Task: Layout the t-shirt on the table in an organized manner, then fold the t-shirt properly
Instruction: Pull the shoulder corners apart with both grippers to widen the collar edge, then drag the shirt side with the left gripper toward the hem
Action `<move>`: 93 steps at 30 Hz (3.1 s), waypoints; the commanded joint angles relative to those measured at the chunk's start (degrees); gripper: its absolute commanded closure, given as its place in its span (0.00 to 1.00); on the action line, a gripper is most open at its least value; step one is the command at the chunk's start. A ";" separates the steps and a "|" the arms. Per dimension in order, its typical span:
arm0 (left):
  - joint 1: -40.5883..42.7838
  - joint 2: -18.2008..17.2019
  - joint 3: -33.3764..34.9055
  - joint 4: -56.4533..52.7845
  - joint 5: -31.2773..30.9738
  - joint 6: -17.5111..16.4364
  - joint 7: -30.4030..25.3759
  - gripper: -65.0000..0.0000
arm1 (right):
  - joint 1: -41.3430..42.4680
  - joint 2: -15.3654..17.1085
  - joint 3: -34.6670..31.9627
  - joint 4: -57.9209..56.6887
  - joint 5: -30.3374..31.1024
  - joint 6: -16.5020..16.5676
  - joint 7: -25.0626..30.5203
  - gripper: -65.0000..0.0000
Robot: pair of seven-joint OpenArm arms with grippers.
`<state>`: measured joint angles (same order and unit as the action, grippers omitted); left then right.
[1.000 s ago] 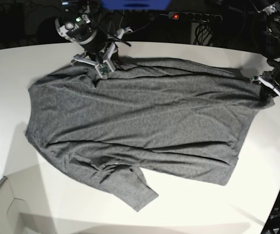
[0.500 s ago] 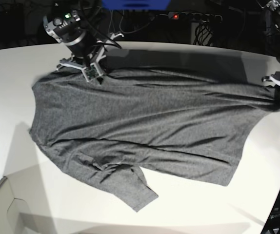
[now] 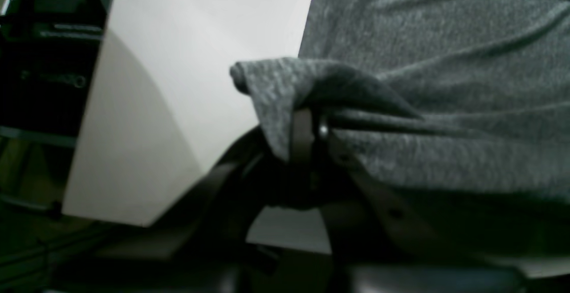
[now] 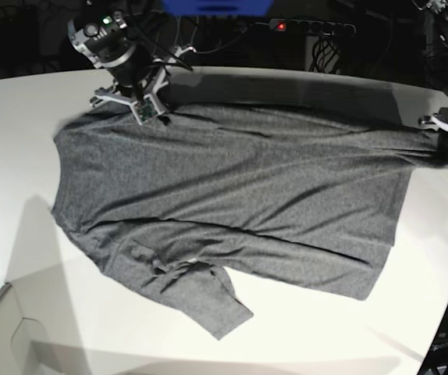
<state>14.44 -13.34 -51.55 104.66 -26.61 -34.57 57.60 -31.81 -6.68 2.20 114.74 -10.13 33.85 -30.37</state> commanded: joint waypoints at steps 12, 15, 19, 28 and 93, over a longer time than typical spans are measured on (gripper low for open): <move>4.16 -1.12 -0.45 -0.88 -0.33 0.06 -1.74 1.00 | -1.37 -0.14 0.22 1.17 0.68 4.09 1.14 1.00; 5.39 -1.03 -0.45 -0.88 -0.33 0.06 -1.74 1.00 | -1.46 -0.14 0.40 1.17 0.68 5.58 1.05 1.00; 5.39 -1.03 -0.45 -0.88 -0.33 0.06 -1.74 1.00 | -1.55 0.30 0.40 1.17 0.68 5.67 0.96 1.00; 2.40 -1.03 -0.19 -1.32 -0.16 0.06 -1.82 1.00 | -2.25 0.66 2.07 1.26 0.68 5.58 1.14 1.00; -27.58 -1.03 21.62 -25.50 16.02 0.76 -13.87 1.00 | 25.09 5.05 5.50 -18.69 0.50 5.76 1.05 1.00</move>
<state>-11.97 -13.63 -29.85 78.24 -9.54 -33.87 45.17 -7.49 -1.74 7.62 95.18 -10.26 39.40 -30.57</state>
